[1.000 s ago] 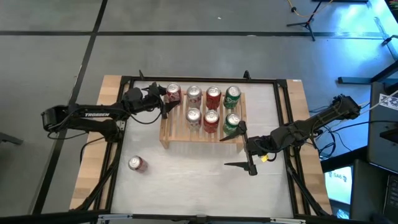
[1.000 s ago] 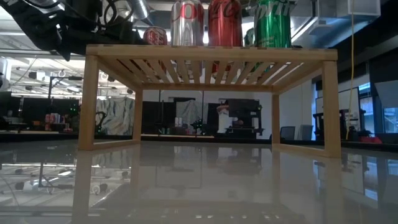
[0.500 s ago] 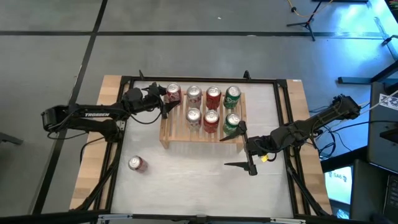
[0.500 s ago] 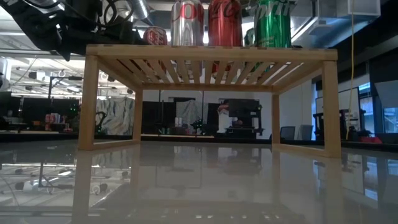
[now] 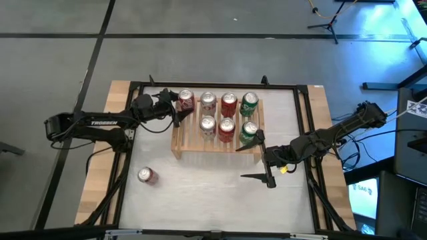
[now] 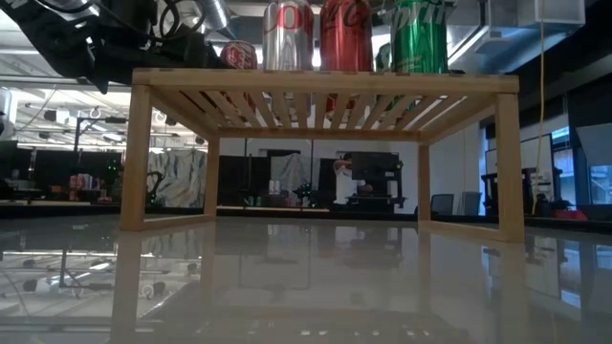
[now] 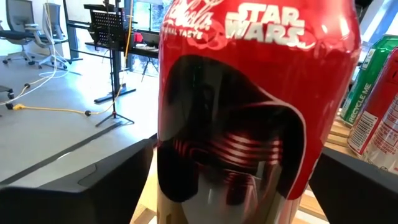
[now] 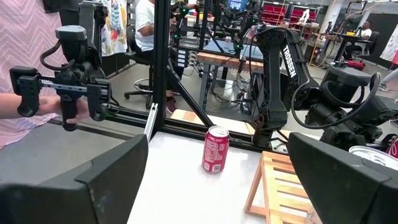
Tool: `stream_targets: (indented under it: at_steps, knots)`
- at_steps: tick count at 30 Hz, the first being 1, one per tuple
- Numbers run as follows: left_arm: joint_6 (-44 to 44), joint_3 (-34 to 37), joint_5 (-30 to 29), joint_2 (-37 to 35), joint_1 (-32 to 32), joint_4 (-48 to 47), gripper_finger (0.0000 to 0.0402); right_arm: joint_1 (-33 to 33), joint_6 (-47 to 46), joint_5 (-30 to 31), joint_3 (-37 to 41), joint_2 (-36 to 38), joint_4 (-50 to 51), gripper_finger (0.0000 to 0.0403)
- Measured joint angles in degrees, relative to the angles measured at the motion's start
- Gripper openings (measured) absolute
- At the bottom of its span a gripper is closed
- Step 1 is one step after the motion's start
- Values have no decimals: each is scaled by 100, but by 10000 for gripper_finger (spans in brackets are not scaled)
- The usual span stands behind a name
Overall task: Place canned beverage on shelf
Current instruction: Put the right red white soda can on the shelf, then put the red white soda can on the shelf
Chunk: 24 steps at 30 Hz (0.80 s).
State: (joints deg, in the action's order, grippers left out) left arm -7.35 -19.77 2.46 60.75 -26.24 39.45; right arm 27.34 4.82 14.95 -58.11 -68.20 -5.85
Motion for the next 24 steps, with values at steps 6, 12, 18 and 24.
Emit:
stream_targets:
  at_steps: [6, 12, 18, 24]
  knots:
    - [21, 7, 0, -51, 0, -10, 396, 1, 0, -1, 0, 0, 0, 381]
    - [41, 7, -1, -370, 0, -201, 395, 2, 0, -1, 0, 0, -2, 381]
    - [43, 7, -2, -927, 0, -1157, 395, 2, 0, -1, 0, 0, -4, 381]
    - [41, 7, 335, -1574, 6, -2151, 395, 2, 0, -1, 0, 0, -4, 381]
